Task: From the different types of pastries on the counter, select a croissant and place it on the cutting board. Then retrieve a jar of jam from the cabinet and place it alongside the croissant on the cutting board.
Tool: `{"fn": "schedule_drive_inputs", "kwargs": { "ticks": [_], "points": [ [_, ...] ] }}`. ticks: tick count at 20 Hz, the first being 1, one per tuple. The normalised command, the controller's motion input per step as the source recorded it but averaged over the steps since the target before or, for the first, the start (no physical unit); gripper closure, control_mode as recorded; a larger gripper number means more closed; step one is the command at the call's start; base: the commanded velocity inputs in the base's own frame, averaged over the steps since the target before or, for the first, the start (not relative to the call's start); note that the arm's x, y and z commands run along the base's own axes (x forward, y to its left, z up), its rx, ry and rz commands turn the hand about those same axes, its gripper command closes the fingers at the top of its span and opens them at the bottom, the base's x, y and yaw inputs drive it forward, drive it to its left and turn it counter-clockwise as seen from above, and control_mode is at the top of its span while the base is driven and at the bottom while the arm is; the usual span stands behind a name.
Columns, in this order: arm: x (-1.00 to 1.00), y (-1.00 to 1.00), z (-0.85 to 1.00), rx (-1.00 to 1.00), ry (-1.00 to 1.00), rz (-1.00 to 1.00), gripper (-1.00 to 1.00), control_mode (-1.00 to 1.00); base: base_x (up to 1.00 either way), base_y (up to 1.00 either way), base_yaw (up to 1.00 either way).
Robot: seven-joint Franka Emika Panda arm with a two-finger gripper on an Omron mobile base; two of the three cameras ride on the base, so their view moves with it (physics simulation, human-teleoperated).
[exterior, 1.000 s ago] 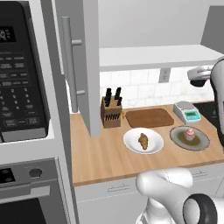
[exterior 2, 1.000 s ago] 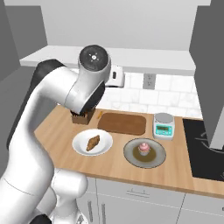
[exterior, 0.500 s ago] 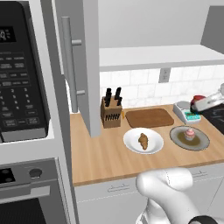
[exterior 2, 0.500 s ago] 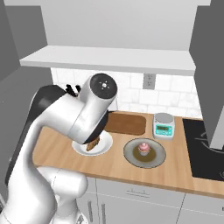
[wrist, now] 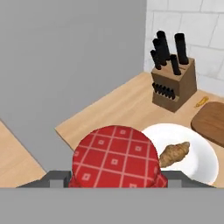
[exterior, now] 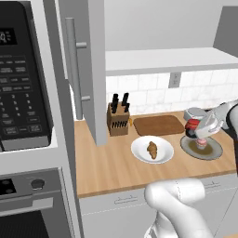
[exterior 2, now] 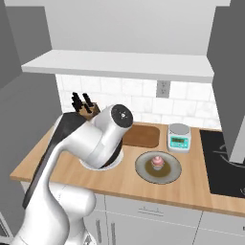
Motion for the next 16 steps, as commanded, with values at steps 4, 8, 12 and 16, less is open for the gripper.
{"fn": "schedule_drive_inputs", "kwargs": {
  "ticks": [4,8,12,16],
  "points": [
    [0.47,0.0,-0.14,0.0,-0.02,0.25,1.0,-1.0,0.0,0.0,0.0],
    [0.54,0.0,-0.27,0.0,-0.01,0.25,1.0,-1.0,0.0,0.0,0.0],
    [0.63,-0.09,-0.25,0.0,-0.01,0.24,1.0,-1.0,0.0,0.0,0.0],
    [0.76,-0.04,-0.03,0.0,0.0,0.08,1.0,-1.0,0.0,0.0,0.0]
  ]
}}
